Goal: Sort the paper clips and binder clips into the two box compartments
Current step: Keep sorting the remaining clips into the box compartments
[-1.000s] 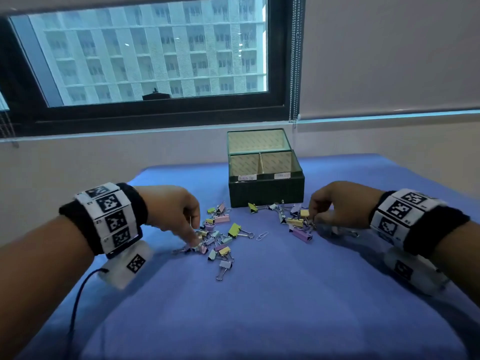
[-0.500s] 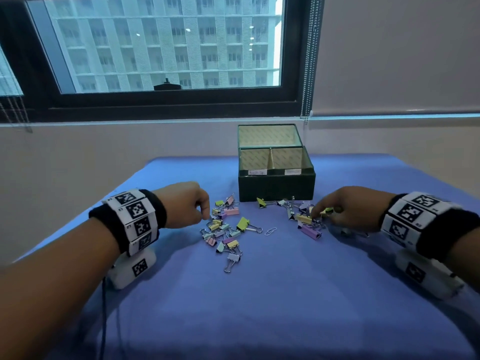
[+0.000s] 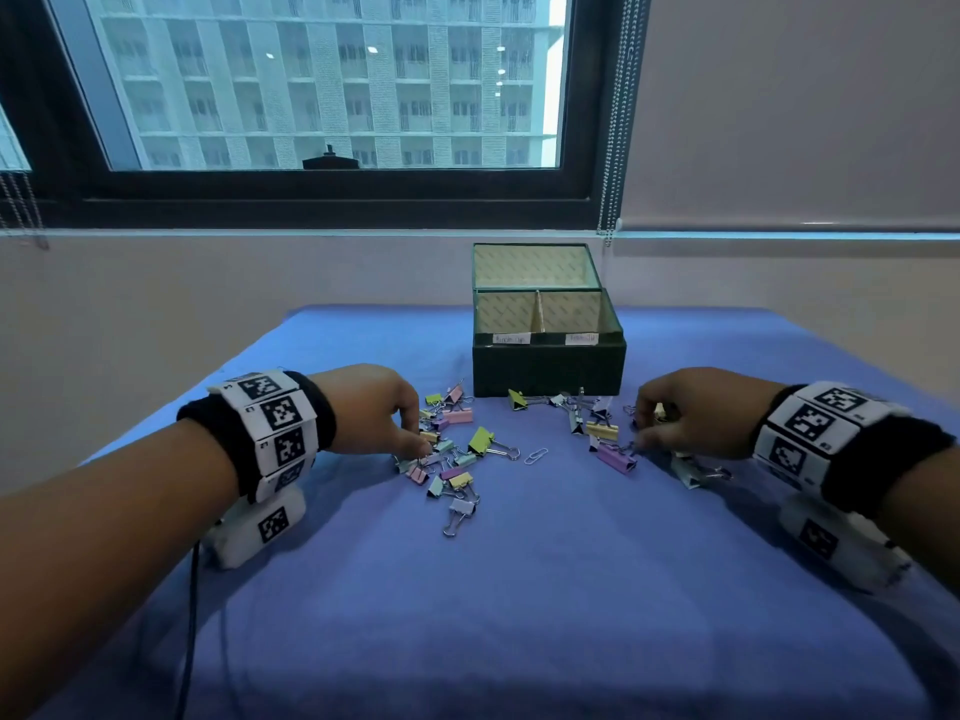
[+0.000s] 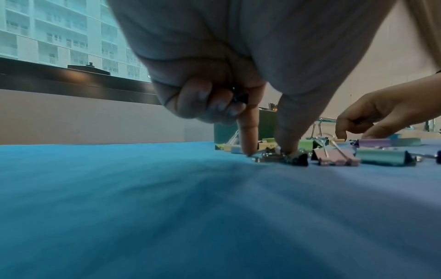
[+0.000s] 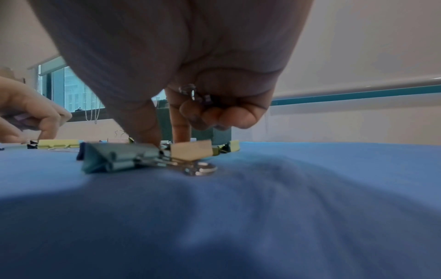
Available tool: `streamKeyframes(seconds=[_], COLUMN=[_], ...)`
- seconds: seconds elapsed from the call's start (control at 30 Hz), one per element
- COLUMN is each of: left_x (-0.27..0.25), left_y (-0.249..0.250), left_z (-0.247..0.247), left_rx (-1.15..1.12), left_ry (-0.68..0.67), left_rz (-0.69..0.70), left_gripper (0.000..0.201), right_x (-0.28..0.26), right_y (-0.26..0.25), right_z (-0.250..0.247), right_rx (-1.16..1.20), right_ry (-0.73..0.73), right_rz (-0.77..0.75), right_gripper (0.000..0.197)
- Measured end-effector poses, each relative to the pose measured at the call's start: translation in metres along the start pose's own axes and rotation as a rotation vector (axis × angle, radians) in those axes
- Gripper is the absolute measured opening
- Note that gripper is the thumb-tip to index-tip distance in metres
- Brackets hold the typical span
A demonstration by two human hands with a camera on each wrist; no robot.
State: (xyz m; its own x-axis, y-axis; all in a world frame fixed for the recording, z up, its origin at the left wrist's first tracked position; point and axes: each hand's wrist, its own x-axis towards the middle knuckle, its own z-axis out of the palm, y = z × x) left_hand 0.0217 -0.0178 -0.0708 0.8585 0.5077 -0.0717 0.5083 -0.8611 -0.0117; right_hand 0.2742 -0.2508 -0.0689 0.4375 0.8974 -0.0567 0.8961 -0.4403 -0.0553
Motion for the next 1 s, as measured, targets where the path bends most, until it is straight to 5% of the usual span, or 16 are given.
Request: streamKeyframes(seconds=[0.27,0.4,0.63,0.73,0.9,1.0], left_x=[-0.004,-0.002,-0.002,0.000,0.017,0.037], left_y=[0.003,0.000,0.000,-0.001,-0.002,0.004], left_z=[-0.005,-0.007,-0.010,-0.010,-0.017,-0.036], left_rx=[-0.006,-0.064,-0.111,-0.134,-0.263,-0.356], left_ry=[0.196,0.249,0.257,0.286,0.167,0.175], left_rz=[0.060,0.044,0.039,0.048,0.007,-0.022], left_gripper=[0.014,0.019,0.024,0.030,0.028,0.027], right_x=[0.000,-0.001,-0.004,-0.002,-0.001,0.007], right_y=[-0.003,-0.002,-0.005,-0.001,-0.004,-0.014], right_z=[-0.003,-0.009,-0.006,-0.005,-0.008,-0.032], right_rx=[-0.011,0.024,-0.053,-0.114,-0.099,-0.045], right_ry=[0.038,0.063,0.043,-0.015,0.025,0.134], right_rz=[0.026,0.117,0.140,0.194,0.112,0.035], right_gripper=[0.005,0.015,0.012,0.038,0.014,0.018])
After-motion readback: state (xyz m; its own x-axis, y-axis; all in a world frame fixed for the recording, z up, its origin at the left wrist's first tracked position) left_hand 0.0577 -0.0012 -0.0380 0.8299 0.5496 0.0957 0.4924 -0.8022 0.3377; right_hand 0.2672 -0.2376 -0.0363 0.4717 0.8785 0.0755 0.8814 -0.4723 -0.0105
